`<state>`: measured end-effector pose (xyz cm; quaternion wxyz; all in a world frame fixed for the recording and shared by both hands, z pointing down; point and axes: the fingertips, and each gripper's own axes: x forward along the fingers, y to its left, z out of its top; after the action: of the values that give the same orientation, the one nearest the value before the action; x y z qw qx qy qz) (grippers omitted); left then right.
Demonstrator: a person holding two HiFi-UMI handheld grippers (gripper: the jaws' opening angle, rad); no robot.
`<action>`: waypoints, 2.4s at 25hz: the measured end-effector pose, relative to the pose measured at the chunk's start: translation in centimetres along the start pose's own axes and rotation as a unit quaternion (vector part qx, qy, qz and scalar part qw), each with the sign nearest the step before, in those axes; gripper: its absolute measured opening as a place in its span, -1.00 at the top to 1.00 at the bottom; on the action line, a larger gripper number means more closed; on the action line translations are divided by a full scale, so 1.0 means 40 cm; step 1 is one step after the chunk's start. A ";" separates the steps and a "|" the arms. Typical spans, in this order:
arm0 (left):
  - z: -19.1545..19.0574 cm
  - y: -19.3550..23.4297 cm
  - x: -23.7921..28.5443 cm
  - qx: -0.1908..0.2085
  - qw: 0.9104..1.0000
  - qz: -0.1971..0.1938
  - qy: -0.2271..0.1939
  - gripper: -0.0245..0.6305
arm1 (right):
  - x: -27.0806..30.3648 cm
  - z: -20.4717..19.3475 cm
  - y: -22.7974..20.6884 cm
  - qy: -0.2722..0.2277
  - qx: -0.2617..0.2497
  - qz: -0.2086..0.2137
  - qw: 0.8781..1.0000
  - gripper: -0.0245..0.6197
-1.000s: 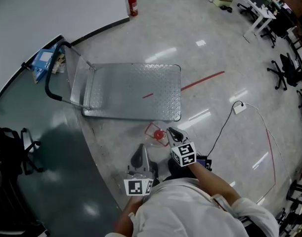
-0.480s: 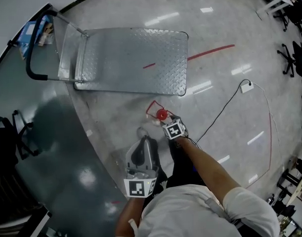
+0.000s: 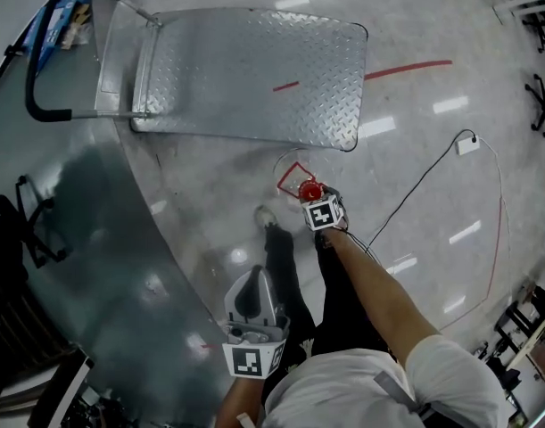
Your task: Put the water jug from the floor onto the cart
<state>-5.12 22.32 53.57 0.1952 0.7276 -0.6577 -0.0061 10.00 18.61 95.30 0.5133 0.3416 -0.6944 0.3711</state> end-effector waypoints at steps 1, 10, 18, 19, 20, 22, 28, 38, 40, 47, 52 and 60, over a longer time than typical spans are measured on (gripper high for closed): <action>-0.007 0.005 -0.003 -0.001 1.000 0.001 0.002 0.92 | 0.015 -0.003 0.000 0.006 0.003 -0.002 1.000 0.03; -0.049 0.016 -0.026 -0.007 1.000 0.003 0.012 0.92 | 0.054 -0.033 0.005 0.017 -0.012 -0.015 1.000 0.03; 0.012 0.058 -0.041 -0.007 1.000 0.000 -0.009 0.92 | -0.061 -0.019 0.046 0.026 -0.036 -0.021 0.999 0.06; 0.025 0.065 -0.043 -0.010 1.000 -0.003 -0.011 0.92 | -0.090 -0.015 0.050 0.029 -0.031 -0.018 0.999 0.06; 0.039 0.071 -0.044 -0.013 1.000 -0.007 -0.012 0.92 | -0.122 -0.009 0.052 0.031 -0.024 -0.015 0.999 0.06; 0.071 0.085 -0.044 -0.011 1.000 -0.019 -0.022 0.92 | -0.188 0.017 0.053 0.030 -0.010 -0.012 0.999 0.06; 0.197 0.114 -0.036 0.019 0.996 -0.064 -0.065 0.92 | -0.389 0.136 0.035 -0.002 0.039 -0.025 0.999 0.06; 0.307 0.089 0.015 0.017 0.991 -0.091 -0.098 0.92 | -0.572 0.299 0.000 -0.045 0.034 -0.022 0.998 0.06; 0.328 0.090 0.047 0.019 0.990 -0.093 -0.104 0.92 | -0.579 0.349 -0.008 -0.050 0.030 -0.022 0.998 0.06; 0.379 0.086 0.225 0.026 0.991 -0.076 -0.108 0.92 | -0.563 0.516 -0.056 -0.047 0.005 -0.013 0.999 0.07; 0.447 0.077 0.364 0.034 0.991 -0.059 -0.118 0.92 | -0.549 0.623 -0.092 -0.050 -0.017 0.004 0.999 0.07; 0.531 0.072 0.540 0.044 0.989 -0.044 -0.136 0.92 | -0.514 0.747 -0.115 -0.028 -0.027 0.040 0.998 0.07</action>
<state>-10.61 -4.42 40.12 0.0719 0.7558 -0.6453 -0.0845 5.14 -7.59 70.27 0.4877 0.3096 -0.7312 0.3628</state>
